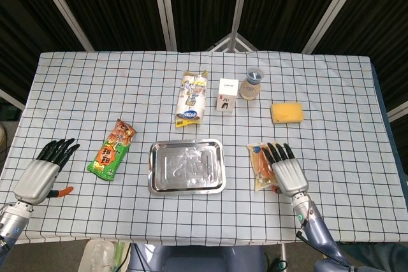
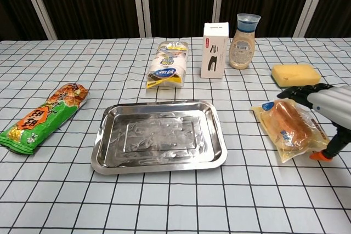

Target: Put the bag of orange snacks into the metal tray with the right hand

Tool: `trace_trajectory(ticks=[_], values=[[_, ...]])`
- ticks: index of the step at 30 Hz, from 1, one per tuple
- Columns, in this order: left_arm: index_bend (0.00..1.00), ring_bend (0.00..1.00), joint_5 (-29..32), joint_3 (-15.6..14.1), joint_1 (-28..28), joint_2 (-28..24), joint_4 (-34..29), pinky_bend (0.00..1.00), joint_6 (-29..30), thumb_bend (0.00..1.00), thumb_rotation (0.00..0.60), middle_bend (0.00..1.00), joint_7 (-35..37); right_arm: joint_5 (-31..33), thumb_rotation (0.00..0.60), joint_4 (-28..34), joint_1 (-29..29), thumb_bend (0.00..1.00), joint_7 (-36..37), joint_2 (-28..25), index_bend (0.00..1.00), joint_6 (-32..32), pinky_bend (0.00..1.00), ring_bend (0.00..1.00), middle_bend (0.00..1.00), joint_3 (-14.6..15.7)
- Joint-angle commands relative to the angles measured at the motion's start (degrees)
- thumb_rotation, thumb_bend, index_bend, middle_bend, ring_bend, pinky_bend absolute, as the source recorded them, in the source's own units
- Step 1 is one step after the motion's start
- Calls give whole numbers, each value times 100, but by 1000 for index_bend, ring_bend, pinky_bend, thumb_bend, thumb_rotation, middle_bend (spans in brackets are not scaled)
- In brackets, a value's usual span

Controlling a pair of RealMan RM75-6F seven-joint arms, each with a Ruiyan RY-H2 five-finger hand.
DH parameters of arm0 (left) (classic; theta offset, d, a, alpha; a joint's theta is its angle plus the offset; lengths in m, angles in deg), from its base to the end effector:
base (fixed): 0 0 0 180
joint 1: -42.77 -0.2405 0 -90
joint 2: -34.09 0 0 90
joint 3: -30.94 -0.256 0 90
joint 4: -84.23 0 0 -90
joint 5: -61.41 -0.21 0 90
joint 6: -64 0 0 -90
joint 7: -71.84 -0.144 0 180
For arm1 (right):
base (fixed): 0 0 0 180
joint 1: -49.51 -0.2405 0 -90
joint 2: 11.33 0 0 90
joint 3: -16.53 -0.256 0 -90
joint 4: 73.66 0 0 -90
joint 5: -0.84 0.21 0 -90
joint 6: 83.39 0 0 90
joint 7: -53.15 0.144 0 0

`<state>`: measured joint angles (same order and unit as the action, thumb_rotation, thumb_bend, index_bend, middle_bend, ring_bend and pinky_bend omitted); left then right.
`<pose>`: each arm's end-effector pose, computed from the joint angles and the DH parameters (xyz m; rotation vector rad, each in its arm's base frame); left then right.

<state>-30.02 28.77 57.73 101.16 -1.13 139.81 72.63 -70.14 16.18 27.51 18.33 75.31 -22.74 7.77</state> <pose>-0.3028 0.2157 0.1165 -1.7189 -0.8676 -0.8532 -0.2297 -0.2654 -0.0007 1.7801 -0.8616 0.6688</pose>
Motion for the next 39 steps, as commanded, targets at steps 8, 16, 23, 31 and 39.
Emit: trace_trajectory(ticks=[8,16,23,31,39], values=[[0,0,20,16,4,-12,13,0,-5,44,600,0,53,527,600,-22,-337,308,-57,46,12,-378,331,4,24,-21],[0,0,10,13,3,-10,11,0,0,45,600,0,46,393,600,-52,-436,469,143,47,283,-265,559,203,266,101],[0,0,17,17,3,-11,16,0,-3,44,600,0,49,247,600,-65,-450,500,202,67,402,-31,595,263,347,156],[0,0,4,17,-6,-12,6,0,23,44,600,0,43,-36,600,322,-448,500,36,-51,403,340,595,264,347,202],[0,0,-13,9,-8,-6,-12,0,25,44,600,0,8,-263,600,1181,-626,501,-651,-143,402,665,595,273,349,63]])
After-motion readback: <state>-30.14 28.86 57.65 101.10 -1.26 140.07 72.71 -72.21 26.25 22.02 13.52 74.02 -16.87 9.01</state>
